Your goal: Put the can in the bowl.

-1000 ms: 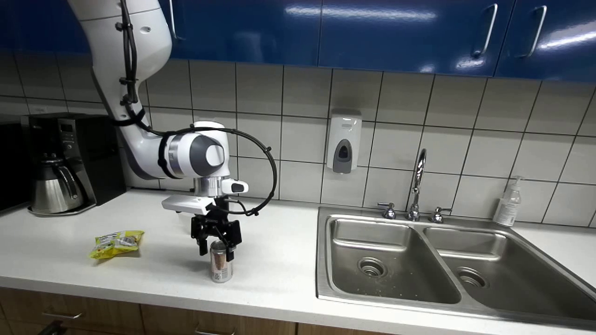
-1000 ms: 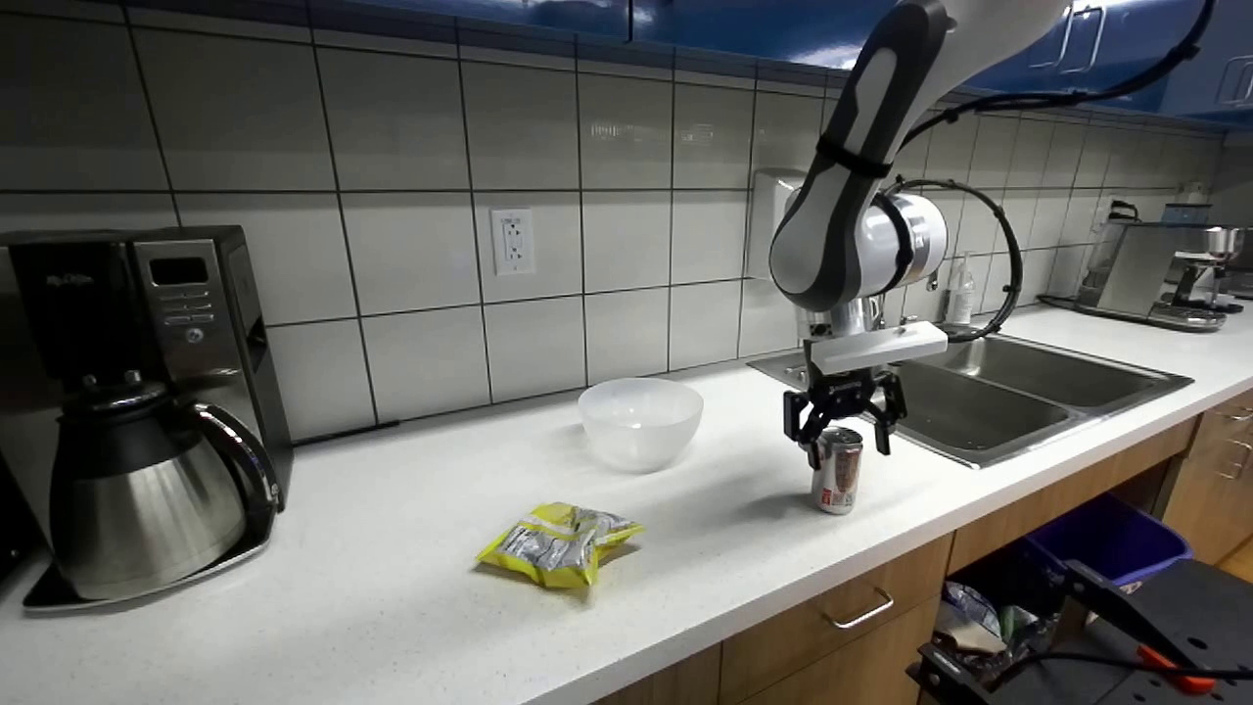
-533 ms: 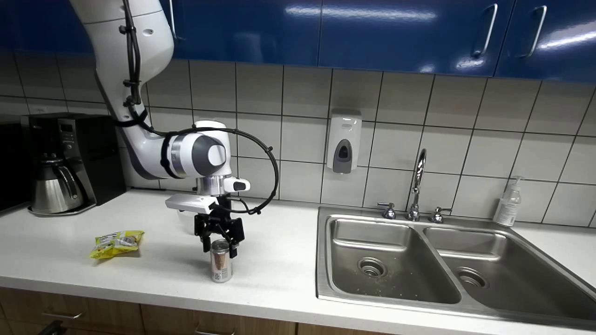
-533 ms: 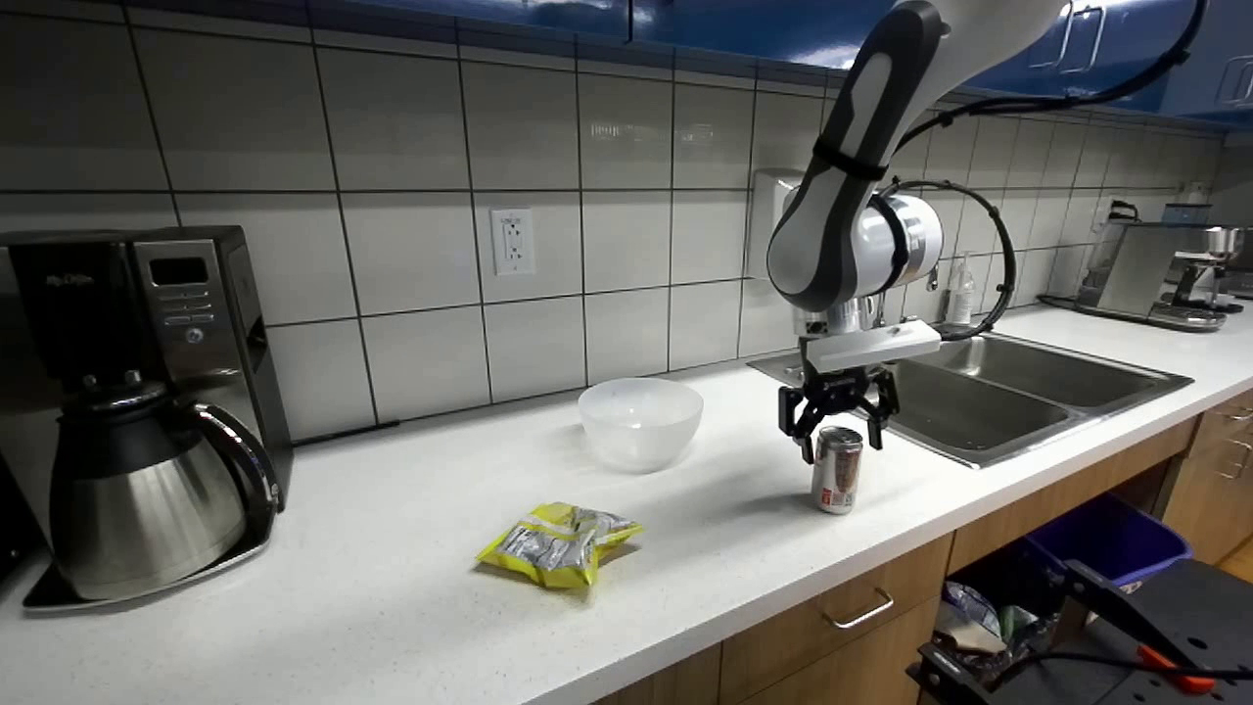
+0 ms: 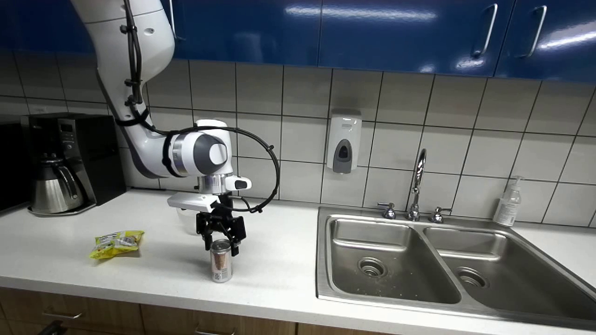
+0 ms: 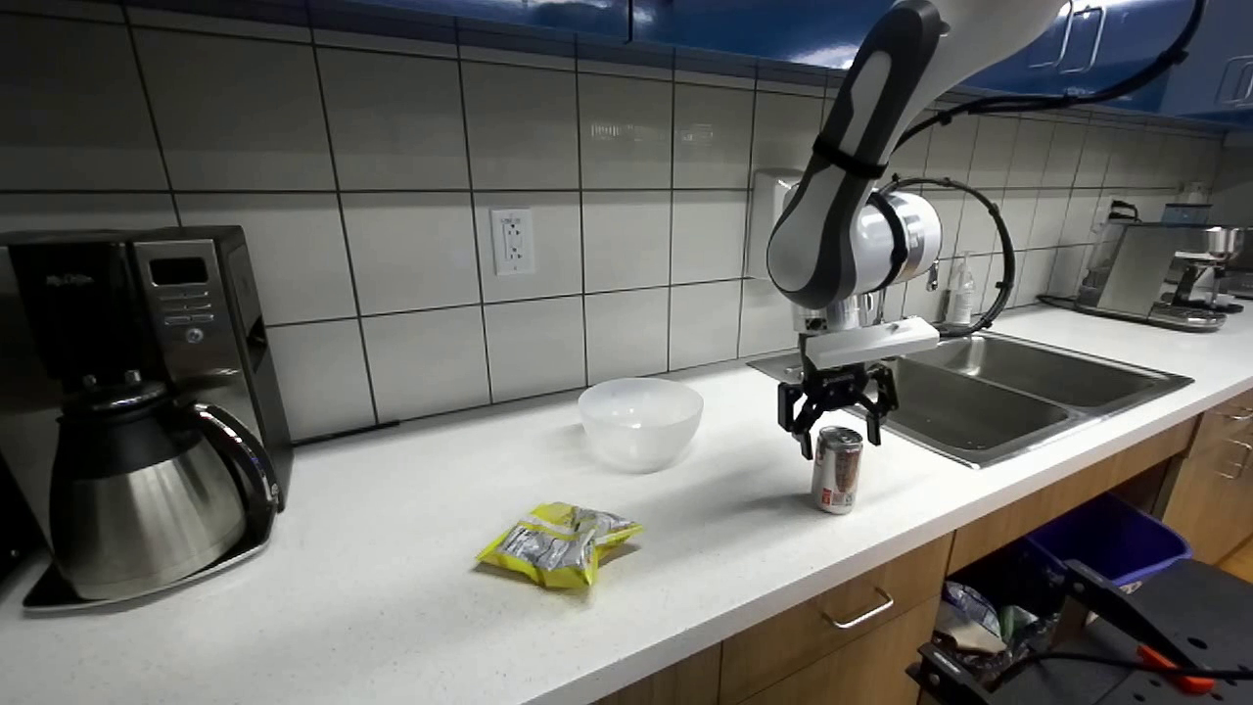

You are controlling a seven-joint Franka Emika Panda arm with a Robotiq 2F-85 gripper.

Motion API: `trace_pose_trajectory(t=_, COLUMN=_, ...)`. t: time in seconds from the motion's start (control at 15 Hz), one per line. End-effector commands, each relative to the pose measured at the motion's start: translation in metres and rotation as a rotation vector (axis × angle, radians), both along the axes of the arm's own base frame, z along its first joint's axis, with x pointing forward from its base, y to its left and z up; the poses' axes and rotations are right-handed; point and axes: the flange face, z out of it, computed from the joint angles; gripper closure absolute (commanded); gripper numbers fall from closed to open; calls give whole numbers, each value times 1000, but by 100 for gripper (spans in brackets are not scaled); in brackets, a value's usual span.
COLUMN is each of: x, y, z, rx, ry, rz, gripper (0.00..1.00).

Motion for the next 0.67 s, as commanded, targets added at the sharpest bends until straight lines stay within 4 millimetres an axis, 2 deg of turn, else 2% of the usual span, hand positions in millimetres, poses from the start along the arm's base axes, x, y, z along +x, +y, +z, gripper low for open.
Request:
trace_pose_trajectory(t=0.0, x=1, y=0, z=0, rx=0, ry=1, rz=0, gripper=0)
trace_pose_trajectory(t=0.47, x=4, y=-4, z=-5, rx=0, ry=-1, rz=7, gripper=0)
trace_pose_trajectory(t=0.53, x=4, y=-5, z=-5, rx=2, ry=-4, rz=14, gripper=25)
trace_pose_trajectory(t=0.6, x=5, y=-5, z=-5, rx=0, ry=-8, rz=19, gripper=28)
